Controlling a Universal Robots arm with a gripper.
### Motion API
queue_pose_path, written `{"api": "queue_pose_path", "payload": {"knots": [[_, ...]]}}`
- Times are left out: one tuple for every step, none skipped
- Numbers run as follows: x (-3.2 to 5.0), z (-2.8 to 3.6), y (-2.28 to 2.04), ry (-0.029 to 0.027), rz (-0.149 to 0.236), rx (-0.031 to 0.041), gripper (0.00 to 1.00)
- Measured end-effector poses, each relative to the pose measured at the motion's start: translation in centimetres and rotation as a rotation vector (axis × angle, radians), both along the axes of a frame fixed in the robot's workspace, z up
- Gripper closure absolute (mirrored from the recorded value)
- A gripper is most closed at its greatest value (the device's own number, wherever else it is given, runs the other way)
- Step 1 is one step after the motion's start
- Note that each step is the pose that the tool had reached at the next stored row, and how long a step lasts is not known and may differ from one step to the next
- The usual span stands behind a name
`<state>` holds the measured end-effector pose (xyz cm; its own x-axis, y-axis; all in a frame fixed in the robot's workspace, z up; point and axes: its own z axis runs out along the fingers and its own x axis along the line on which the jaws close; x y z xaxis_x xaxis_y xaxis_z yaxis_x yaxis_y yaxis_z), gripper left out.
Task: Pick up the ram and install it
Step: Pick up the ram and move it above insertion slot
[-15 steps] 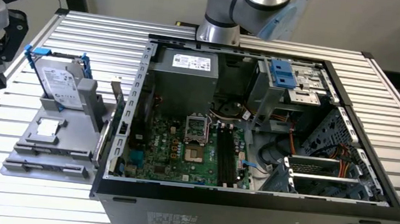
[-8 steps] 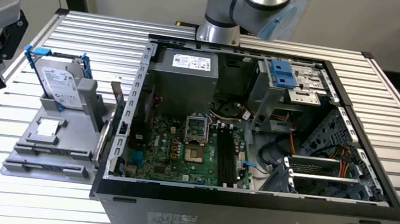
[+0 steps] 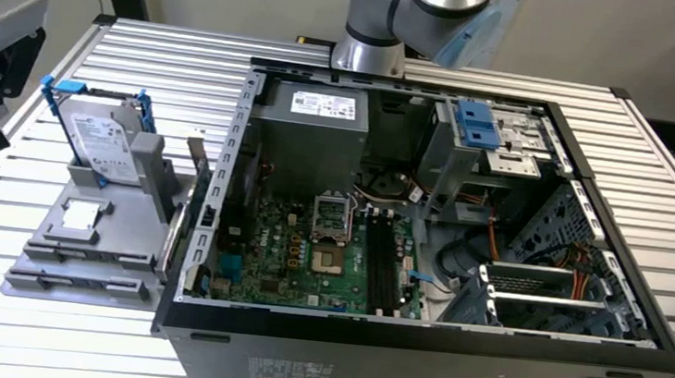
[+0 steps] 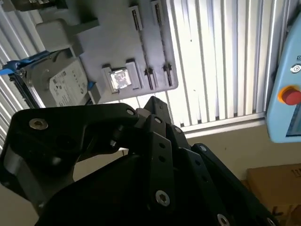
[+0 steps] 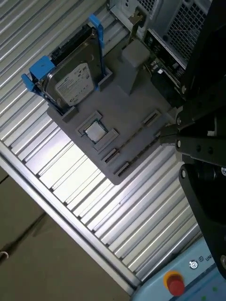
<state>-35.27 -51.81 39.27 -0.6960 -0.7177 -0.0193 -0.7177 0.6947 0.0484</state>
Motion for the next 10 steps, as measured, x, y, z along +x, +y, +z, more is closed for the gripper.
{"api": "queue_pose_path", "payload": {"knots": [[0.00, 0.00, 0.00, -0.0009, 0.018, 0.0001, 1.00], [0.01, 0.00, -0.01, -0.0022, 0.036, 0.0000, 1.00], [0.01, 0.00, 0.00, -0.0043, 0.054, 0.0000, 1.00], [0.01, 0.00, 0.00, -0.0067, 0.073, 0.0000, 1.00], [0.01, 0.00, 0.00, -0.0093, 0.090, -0.0001, 1.00], [0.01, 0.00, 0.00, -0.0121, 0.108, -0.0001, 1.00], [0.01, 0.00, 0.00, -0.0149, 0.126, -0.0001, 1.00], [0.01, 0.00, 0.00, -0.0177, 0.143, -0.0002, 1.00], [0.01, 0.00, 0.00, -0.0206, 0.161, -0.0003, 1.00], [0.01, 0.00, 0.00, -0.0235, 0.178, -0.0004, 1.00]]}}
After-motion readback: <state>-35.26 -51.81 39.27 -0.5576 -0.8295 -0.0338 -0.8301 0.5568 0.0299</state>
